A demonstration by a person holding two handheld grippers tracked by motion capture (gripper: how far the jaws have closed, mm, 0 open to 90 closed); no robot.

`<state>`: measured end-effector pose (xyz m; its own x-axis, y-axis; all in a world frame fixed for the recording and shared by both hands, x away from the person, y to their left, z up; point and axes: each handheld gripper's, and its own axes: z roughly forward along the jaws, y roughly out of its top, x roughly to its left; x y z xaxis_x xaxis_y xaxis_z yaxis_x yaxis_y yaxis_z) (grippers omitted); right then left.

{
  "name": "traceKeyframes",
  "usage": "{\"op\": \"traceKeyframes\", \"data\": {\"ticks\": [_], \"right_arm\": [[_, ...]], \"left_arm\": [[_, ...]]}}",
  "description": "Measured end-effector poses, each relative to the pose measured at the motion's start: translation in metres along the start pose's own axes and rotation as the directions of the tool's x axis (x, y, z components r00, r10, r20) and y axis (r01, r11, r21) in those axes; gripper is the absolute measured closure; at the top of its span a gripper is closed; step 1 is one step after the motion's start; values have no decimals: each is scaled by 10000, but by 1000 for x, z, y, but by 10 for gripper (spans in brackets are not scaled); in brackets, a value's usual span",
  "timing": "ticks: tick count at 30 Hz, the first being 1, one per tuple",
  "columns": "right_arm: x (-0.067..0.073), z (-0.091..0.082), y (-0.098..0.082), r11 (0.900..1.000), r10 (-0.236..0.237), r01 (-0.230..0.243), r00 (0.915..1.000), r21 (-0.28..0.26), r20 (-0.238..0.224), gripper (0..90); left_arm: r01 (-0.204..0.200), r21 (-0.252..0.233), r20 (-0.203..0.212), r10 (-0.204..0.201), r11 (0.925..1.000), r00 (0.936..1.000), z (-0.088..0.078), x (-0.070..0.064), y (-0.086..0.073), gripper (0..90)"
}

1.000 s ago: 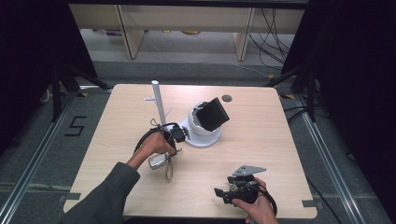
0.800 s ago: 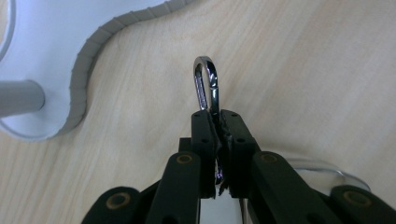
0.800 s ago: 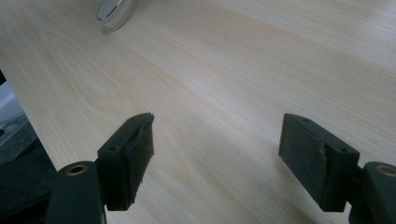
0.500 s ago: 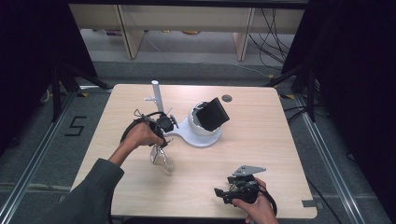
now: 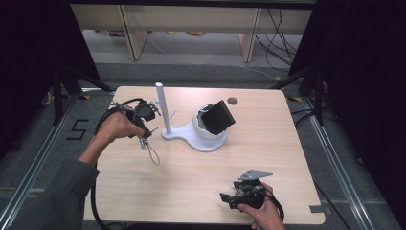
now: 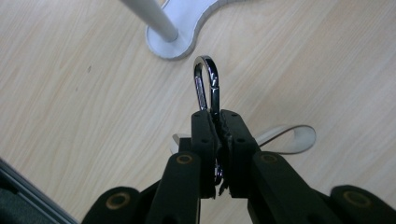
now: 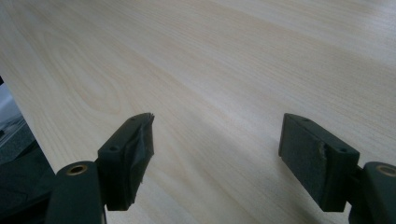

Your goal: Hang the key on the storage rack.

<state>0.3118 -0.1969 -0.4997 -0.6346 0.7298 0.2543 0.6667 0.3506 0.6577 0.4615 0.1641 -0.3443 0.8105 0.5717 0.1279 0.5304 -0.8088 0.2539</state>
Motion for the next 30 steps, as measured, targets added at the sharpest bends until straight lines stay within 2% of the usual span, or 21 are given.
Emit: {"op": "traceKeyframes", "data": {"ticks": [2,7,9,10,13,16,20,25,30], "right_arm": [[0,1,0,9999,35,-35,10000,-135,18,272],[0,0,0,10000,19,-19,10000,-60,7,273],[0,0,0,10000,20,-20,10000,-55,2,274],[-1,0,0,10000,29,-30,9999,-48,-160,274],[-1,0,0,10000,43,-43,9999,-65,-128,274],[-1,-1,0,10000,37,-37,10000,-16,-52,274],[-1,0,0,10000,28,-28,9999,-20,-110,274],[-1,0,0,10000,23,-24,9999,-31,-108,273],[0,0,0,10000,14,-15,9998,-30,-207,274]], "left_arm": [[165,-62,-72,-165,9998,9998,-10,4,-4,846],[395,-240,-282,-402,9989,9988,-27,12,-11,845],[435,-212,-325,-442,9988,9985,-32,16,-13,845],[484,-234,-359,-492,9986,9981,-34,17,-13,845],[655,-286,-377,-665,9974,9971,-42,23,-14,845],[833,-366,-294,-844,9959,9960,-48,28,-12,845],[1056,-370,-385,-1070,9937,9935,-53,35,-9,845],[1181,-436,-333,-1195,9921,9923,-58,40,-3,845],[1317,-208,-500,-1326,9911,9899,-61,44,5,845]]}}
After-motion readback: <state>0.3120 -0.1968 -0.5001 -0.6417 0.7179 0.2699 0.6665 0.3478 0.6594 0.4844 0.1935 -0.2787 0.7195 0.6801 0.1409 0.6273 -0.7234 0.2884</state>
